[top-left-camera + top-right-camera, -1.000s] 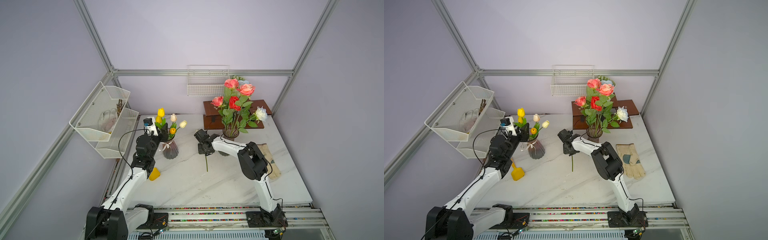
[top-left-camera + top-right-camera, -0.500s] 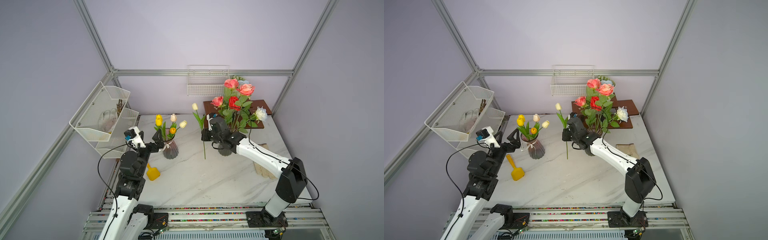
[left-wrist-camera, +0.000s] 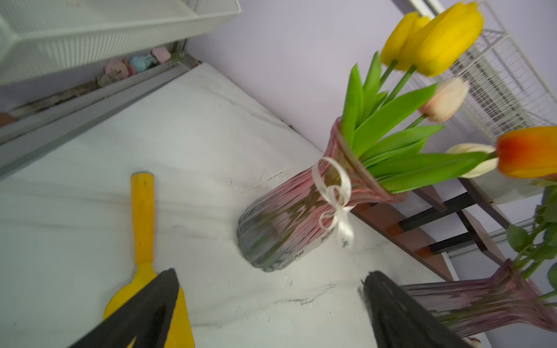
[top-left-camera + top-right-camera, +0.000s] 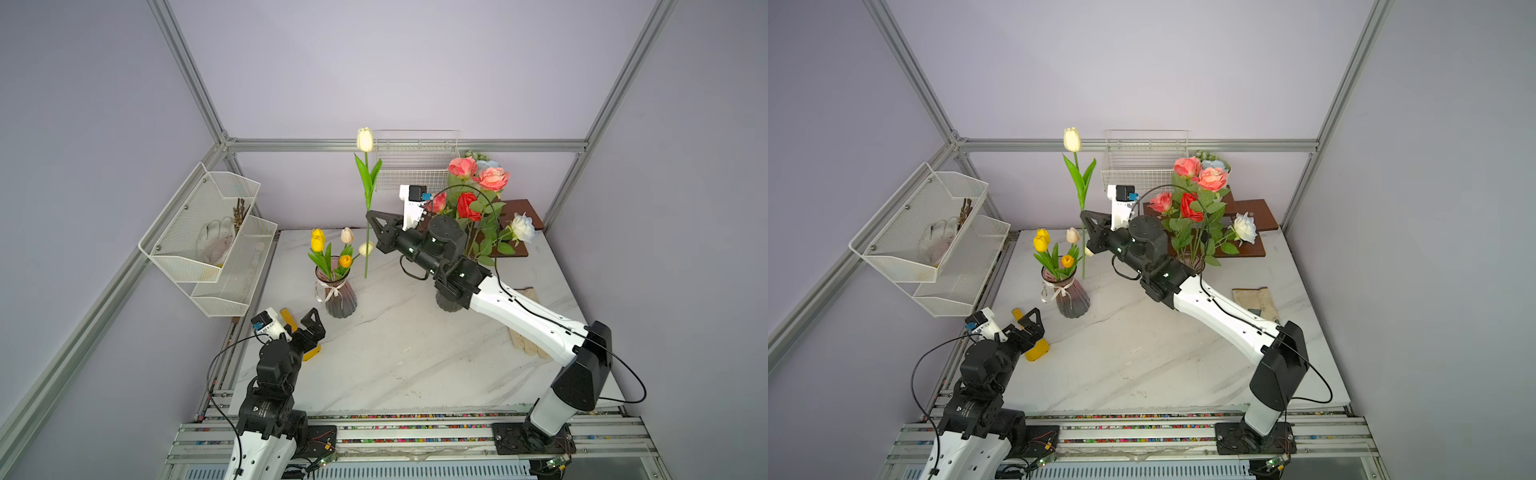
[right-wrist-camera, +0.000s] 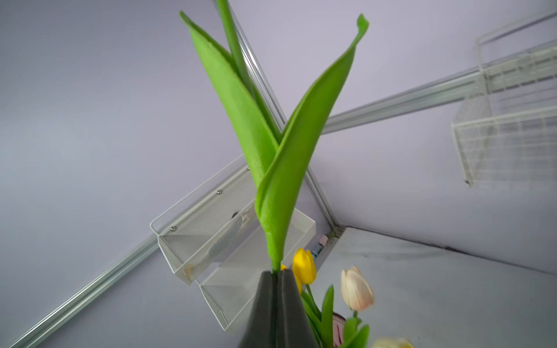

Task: Arrange the flowers in different vases according to their variety
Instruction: Insert the flower into the vase.

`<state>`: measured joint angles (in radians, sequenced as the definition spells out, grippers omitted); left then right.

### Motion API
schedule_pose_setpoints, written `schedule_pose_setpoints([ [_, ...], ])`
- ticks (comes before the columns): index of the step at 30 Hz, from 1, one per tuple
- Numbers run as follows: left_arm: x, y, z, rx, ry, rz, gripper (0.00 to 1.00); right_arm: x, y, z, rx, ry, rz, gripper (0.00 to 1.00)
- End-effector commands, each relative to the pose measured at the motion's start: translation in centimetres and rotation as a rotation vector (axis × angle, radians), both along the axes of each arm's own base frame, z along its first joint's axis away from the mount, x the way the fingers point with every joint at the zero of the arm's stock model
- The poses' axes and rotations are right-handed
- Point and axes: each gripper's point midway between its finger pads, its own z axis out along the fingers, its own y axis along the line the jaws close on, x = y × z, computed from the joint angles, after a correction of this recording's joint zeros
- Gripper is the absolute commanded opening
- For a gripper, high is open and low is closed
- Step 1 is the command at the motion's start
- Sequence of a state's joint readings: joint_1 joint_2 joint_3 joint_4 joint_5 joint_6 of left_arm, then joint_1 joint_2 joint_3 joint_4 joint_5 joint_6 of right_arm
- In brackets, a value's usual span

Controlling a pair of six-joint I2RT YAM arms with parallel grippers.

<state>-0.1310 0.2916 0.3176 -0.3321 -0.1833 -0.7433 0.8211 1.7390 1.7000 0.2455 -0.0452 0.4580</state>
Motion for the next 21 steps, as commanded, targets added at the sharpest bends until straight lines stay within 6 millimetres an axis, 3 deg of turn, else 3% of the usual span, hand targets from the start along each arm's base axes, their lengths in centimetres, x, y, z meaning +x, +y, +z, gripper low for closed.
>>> schedule_pose_setpoints([
  [1,-0.6,-0.3,-0.9,-0.082,-0.001,0.000,1.00,0.1,1.8,3.1,0.059,-0.141,0.007,0.00],
  [5,-1.2,-0.1,-1.7,-0.090,-0.003,0.011,1.00,1.0,3.6,3.8,0.082,-0.225,-0.023,0.00],
  [8,-1.6,0.1,-1.7,-0.086,-0.007,0.019,1.00,2.1,5.0,3.1,0.067,-0.280,-0.062,0.00],
  [16,-2.1,0.5,-1.9,-0.081,-0.013,0.035,1.00,5.1,8.1,-1.5,-0.023,-0.331,-0.110,0.00],
  [21,-2.1,0.5,-1.8,-0.080,-0.016,0.039,1.00,5.6,9.7,-4.5,-0.066,-0.312,-0.086,0.00],
])
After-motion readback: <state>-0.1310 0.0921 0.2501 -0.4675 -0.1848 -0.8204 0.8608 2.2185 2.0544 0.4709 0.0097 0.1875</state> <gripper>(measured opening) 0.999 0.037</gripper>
